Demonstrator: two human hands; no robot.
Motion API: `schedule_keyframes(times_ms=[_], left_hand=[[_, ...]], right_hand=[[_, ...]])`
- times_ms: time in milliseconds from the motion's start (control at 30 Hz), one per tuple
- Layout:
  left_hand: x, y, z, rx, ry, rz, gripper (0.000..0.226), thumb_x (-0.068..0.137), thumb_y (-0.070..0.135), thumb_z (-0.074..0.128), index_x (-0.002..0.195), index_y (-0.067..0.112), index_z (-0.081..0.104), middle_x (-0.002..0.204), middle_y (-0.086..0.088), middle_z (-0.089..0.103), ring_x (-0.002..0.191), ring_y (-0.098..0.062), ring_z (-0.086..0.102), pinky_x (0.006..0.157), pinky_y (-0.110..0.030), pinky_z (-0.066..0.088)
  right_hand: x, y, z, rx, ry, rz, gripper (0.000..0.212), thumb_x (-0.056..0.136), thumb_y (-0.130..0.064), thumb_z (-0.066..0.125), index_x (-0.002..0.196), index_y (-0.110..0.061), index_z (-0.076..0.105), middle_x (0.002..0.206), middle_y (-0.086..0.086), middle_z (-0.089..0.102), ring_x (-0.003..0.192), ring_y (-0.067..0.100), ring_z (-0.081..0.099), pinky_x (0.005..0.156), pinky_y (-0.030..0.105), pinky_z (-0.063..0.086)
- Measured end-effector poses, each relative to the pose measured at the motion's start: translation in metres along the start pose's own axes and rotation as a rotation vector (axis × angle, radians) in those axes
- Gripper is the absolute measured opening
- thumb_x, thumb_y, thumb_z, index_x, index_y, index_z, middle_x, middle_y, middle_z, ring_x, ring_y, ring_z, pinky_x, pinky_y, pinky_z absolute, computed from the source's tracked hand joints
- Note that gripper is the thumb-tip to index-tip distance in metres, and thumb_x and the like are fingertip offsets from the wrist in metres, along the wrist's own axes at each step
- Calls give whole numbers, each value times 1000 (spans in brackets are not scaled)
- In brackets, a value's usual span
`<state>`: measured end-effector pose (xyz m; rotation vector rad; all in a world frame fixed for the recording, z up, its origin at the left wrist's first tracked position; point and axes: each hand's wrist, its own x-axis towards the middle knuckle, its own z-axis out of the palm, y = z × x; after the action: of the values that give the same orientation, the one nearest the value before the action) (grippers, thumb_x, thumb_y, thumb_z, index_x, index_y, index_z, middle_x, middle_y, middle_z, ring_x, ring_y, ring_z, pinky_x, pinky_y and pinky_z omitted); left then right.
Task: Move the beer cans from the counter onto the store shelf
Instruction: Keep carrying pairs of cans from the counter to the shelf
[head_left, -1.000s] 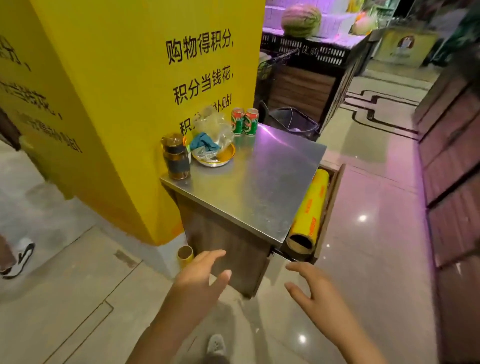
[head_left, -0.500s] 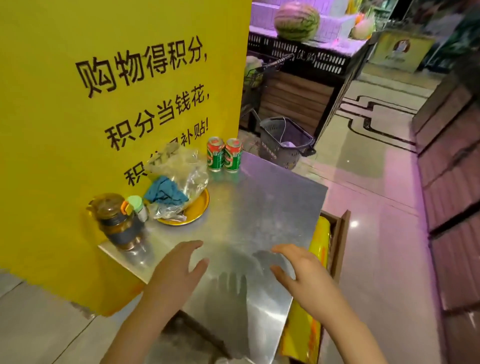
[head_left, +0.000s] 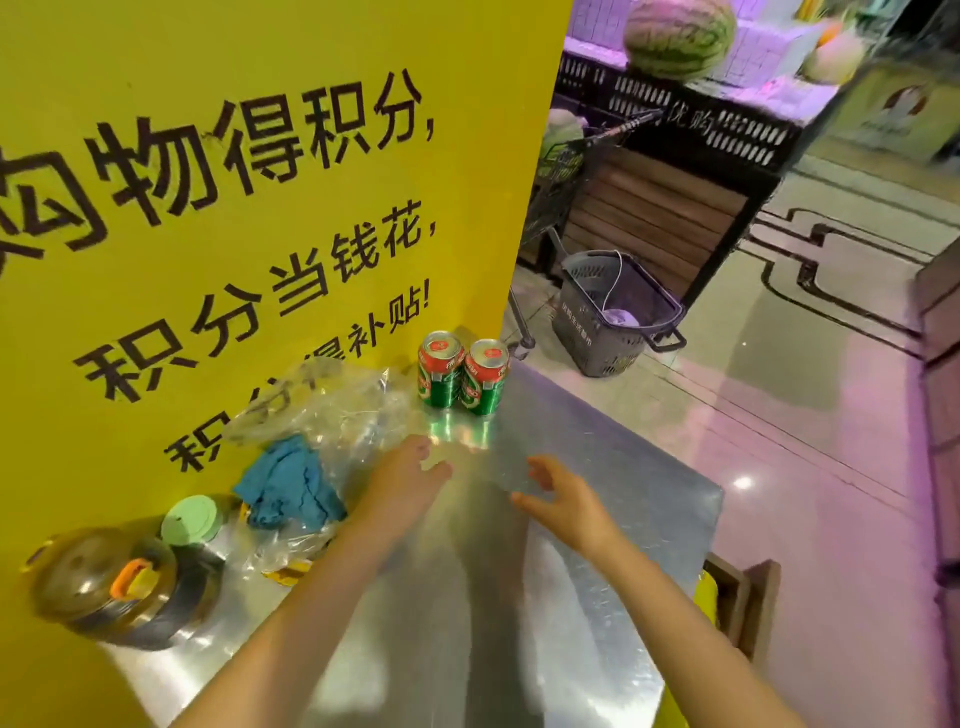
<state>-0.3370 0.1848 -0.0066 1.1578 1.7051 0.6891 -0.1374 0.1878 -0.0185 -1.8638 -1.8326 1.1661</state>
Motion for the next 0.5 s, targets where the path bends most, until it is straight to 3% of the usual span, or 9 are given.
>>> schedule_keyframes(times_ms=[100,233,300,400,500], left_hand=[[50,20,4,-153,73,-92,26,89,16,59,113,9,52,108,-2,54,103,-20,47,76,-28,36],[104,27,14,-205,188,-33,70,83,0,62,142,11,27,132,-6,45,111,-19,44,84,-26,34],[125,23,15,-227,219,-44,85,78,-2,67,146,10,18,147,-10,33,126,-21,39,98,-33,37],[147,19,14,-244,224,-26,96,72,-3,73,147,9,15,152,-11,27,137,-27,31,109,-40,32],[158,16,16,-270,196,21,96,72,-8,72,148,14,18,147,-8,35,135,-24,35,101,-32,35]], right_hand=[[62,-8,-5,154,-43,29,73,85,-22,69,144,-10,28,142,13,41,121,20,46,95,28,39],[124,-17,-9,290,-28,-6,96,76,-17,78,148,-12,14,151,11,29,135,26,35,108,37,35],[147,-22,-9,372,-1,-77,96,72,-9,80,146,-15,17,143,5,37,129,19,40,102,29,37],[169,-27,-5,414,2,-178,86,68,-4,82,132,-22,28,124,-4,47,117,11,47,90,17,42],[179,-24,3,445,28,-235,80,64,-3,84,127,-21,36,120,-2,54,113,13,54,88,16,46]])
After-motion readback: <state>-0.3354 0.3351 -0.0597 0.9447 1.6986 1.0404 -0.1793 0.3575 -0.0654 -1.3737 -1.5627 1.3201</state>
